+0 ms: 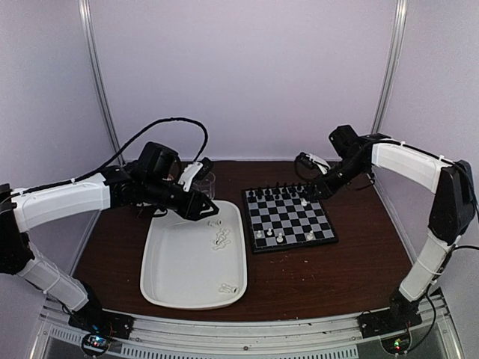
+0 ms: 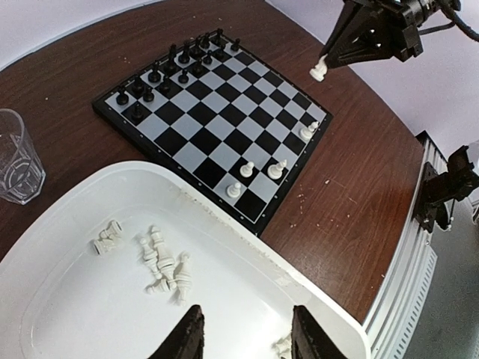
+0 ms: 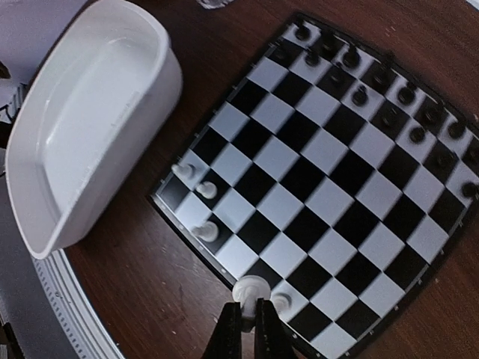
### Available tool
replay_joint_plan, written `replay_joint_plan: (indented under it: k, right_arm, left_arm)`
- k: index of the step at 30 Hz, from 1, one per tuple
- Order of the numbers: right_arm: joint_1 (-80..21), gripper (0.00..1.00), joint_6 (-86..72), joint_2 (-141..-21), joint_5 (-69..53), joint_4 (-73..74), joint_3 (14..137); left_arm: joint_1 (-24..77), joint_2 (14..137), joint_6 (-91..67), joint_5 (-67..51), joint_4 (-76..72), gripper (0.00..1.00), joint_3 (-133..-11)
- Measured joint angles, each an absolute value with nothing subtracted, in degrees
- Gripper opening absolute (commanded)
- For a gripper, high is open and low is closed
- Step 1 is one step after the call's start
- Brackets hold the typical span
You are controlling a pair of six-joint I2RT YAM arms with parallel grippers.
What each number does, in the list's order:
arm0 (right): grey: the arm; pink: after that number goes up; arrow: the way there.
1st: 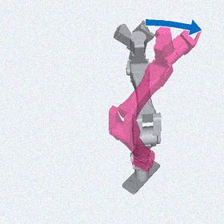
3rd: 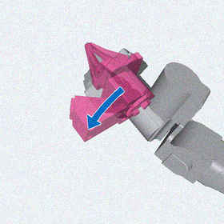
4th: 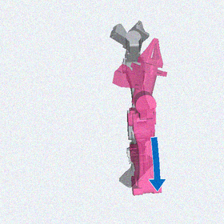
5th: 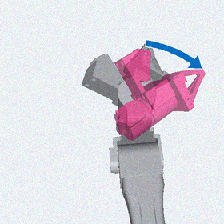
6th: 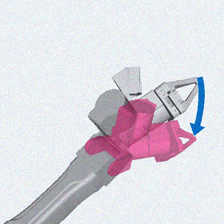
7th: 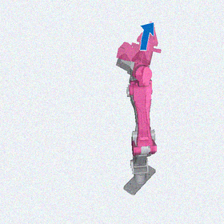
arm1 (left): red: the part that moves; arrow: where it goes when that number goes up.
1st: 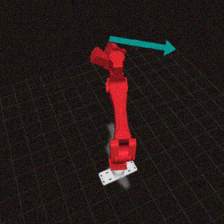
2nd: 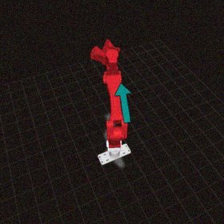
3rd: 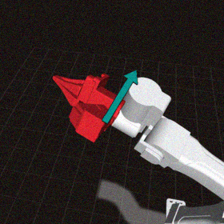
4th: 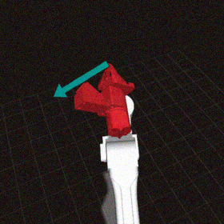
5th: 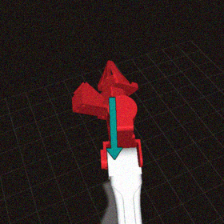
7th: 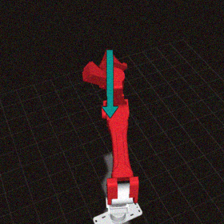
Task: Set up the chess pieces on the board
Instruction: Place the knight at g1.
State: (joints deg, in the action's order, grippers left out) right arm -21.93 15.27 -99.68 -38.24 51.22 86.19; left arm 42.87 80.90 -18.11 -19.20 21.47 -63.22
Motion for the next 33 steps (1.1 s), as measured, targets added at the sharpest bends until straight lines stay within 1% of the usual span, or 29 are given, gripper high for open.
replay_joint_plan:
  k: [3,6,10,21,33]
  right_arm:
    - [-18.8,0.01,18.2,-95.3,-32.3,50.3,78.5]
    - [-18.6,0.01,20.7,-92.8,-27.1,48.7,71.6]
    - [-18.6,0.02,22.3,-92.4,-23.7,47.0,66.7]
    - [-18.6,0.03,23.9,-93.2,-20.7,41.6,64.2]
    - [-18.6,0.05,24.1,-95.5,-21.0,40.7,63.9]
  left_arm:
    - [42.9,82.0,-18.1,-18.8,21.4,0.4,-63.2]
    - [42.9,82.5,-18.1,-18.1,21.4,0.4,-63.2]
    - [42.9,82.8,-18.1,-17.6,21.4,0.4,-63.2]
    - [42.9,82.9,-19.0,-16.2,21.4,0.4,-63.2]
    - [42.9,82.9,-19.6,-14.3,21.4,0.4,-63.2]
